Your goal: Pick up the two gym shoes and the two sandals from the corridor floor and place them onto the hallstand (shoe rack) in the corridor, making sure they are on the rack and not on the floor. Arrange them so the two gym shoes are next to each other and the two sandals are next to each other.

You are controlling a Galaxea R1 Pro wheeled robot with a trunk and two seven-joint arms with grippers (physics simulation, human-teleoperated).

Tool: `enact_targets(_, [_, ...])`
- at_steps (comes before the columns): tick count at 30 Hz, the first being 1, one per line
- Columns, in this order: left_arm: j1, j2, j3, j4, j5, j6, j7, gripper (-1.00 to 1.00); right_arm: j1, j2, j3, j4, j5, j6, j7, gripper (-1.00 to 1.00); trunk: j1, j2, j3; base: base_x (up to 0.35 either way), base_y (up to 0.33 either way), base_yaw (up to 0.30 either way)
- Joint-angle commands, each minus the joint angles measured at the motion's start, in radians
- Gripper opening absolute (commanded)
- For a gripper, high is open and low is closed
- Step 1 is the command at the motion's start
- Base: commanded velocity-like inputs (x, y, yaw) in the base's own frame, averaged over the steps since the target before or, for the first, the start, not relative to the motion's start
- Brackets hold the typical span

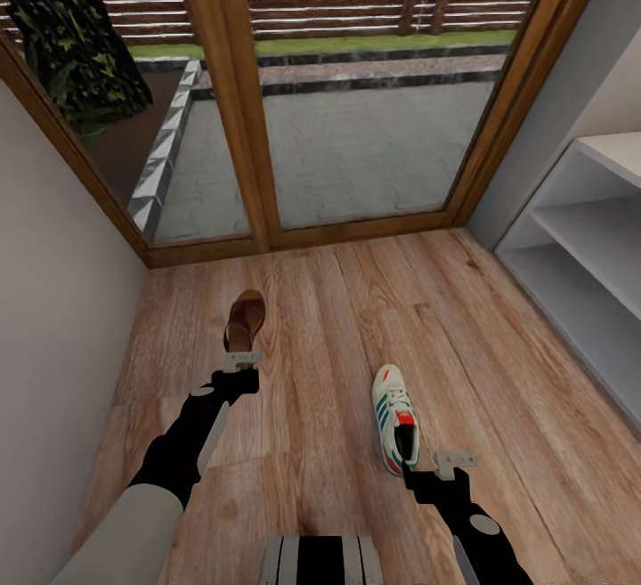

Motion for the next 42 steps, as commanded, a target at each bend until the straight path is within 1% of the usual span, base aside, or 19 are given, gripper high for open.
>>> enact_targets(1, [0.0, 0.0, 0.0, -0.002, -0.003, 0.006, -0.001, -1.0, 0.0, 0.0, 0.0, -0.002, 0.001, 0.006, 0.0, 1.0, 0.0, 0.0, -0.002, 0.0, 0.0, 0.0])
enact_targets(6, [0.0, 0.0, 0.0, -0.002, -0.002, 0.006, -0.001, -1.0, 0.0, 0.0, 0.0, -0.001, 0.001, 0.006, 0.0, 1.0, 0.0, 0.0, -0.006, 0.0, 0.0, 0.0])
enact_targets(27, [0.0, 0.0, 0.0, -0.002, -0.003, 0.006, -0.001, -1.0, 0.0, 0.0, 0.0, -0.002, 0.001, 0.005, -0.002, 1.0, 0.009, -0.005, -0.117, 0.0, 0.0, 0.069])
enact_targets(42, [0.0, 0.0, 0.001, -0.002, -0.003, 0.005, -0.001, -1.0, 0.0, 0.0, 0.0, -0.002, 0.001, 0.005, -0.001, 1.0, 0.009, -0.005, -0.121, 0.015, 0.002, 0.011])
